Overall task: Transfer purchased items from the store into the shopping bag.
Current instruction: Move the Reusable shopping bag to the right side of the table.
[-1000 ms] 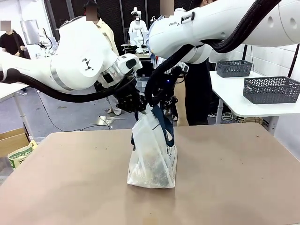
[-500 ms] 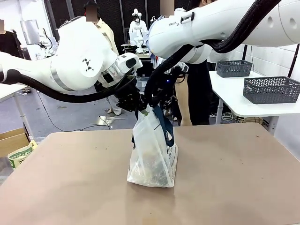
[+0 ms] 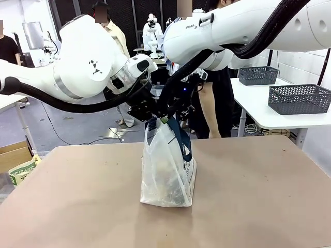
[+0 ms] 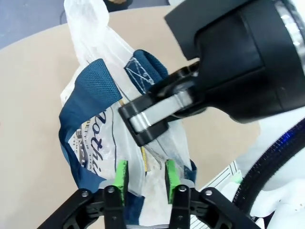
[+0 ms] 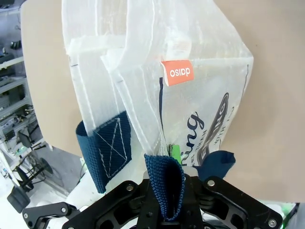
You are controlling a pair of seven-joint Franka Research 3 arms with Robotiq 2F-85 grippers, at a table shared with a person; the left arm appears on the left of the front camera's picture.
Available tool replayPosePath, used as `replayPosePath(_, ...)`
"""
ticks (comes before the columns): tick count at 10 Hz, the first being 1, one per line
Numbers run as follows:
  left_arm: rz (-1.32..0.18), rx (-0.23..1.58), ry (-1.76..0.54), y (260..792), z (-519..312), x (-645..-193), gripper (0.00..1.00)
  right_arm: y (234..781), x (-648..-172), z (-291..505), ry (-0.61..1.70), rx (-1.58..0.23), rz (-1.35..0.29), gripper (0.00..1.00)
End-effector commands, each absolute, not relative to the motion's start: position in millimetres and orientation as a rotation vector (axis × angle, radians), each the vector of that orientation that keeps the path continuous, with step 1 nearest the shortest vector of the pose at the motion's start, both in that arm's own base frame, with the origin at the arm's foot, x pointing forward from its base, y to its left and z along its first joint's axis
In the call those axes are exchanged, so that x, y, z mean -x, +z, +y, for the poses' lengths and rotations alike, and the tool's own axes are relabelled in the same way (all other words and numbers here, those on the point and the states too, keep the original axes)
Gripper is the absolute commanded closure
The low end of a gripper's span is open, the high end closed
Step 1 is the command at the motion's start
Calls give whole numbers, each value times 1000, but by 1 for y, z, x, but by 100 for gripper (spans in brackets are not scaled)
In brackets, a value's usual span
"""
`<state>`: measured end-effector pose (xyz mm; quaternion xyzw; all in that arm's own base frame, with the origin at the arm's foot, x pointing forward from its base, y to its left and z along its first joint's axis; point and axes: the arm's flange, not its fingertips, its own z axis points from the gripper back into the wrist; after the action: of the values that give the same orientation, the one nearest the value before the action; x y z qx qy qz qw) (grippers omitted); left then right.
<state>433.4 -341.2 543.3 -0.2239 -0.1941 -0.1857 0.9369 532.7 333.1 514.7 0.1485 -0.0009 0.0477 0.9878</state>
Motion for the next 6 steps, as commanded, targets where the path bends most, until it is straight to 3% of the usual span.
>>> replayPosePath(1, -404, 525, -426, 542, -329, -425, 0, 517, -537, 337, 104, -332, -10, 100)
replayPosePath(6, -381, 620, -476, 544, -327, -423, 0, 515, -539, 339, 101, -325, -2, 100)
